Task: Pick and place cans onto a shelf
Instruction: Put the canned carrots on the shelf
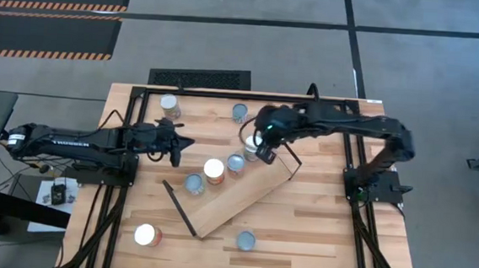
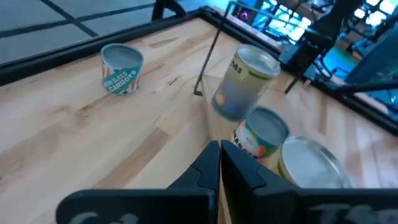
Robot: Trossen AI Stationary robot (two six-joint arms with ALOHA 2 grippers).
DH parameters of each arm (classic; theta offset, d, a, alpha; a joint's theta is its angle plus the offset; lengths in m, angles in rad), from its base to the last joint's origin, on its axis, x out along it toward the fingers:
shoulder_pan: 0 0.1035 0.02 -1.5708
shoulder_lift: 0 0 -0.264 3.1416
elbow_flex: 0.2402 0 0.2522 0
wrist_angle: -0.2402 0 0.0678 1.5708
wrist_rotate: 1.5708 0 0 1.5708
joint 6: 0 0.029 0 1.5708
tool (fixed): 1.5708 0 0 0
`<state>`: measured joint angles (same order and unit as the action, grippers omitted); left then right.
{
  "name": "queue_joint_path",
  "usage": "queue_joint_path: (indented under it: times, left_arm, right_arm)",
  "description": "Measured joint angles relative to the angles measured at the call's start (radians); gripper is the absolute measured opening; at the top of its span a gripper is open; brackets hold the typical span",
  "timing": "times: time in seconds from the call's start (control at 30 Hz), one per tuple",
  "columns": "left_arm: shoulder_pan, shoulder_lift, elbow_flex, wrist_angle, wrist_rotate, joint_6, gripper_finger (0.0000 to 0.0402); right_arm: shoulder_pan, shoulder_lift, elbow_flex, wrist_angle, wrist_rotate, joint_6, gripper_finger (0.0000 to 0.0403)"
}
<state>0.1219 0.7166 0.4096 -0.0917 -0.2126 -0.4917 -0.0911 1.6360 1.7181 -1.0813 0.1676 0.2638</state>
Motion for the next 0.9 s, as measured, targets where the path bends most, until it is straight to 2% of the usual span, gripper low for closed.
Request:
queue_joint_path:
  times: [0.17, 0.33, 0.47, 0.6, 0.9]
  left_arm:
    - [0.002, 0.021, 0.037, -0.043, -0.074, -0.009, 0.0]
    - [0.03, 0.071, 0.132, -0.126, -0.1, -0.007, 0.0]
    - [0.061, 0.135, 0.222, -0.212, -0.107, 0.013, 0.0]
    - [0.098, 0.237, 0.317, -0.244, -0.104, 0.043, 0.0]
    - [0.228, 0.548, 0.56, -0.242, 0.041, 0.141, 0.0]
  right_arm:
    - [-0.096, -0.168, -0.26, 0.32, -0.179, -0.135, 0.0006]
    - [-0.191, -0.301, -0.461, 0.527, -0.256, -0.165, 0.0005]
    - [-0.253, -0.386, -0.543, 0.561, -0.282, -0.234, 0.0004]
    - [-0.344, -0.452, -0.592, 0.558, -0.367, -0.293, 0.0004]
    - [-0.532, -0.538, -0.672, 0.551, -0.538, -0.401, 0.0005]
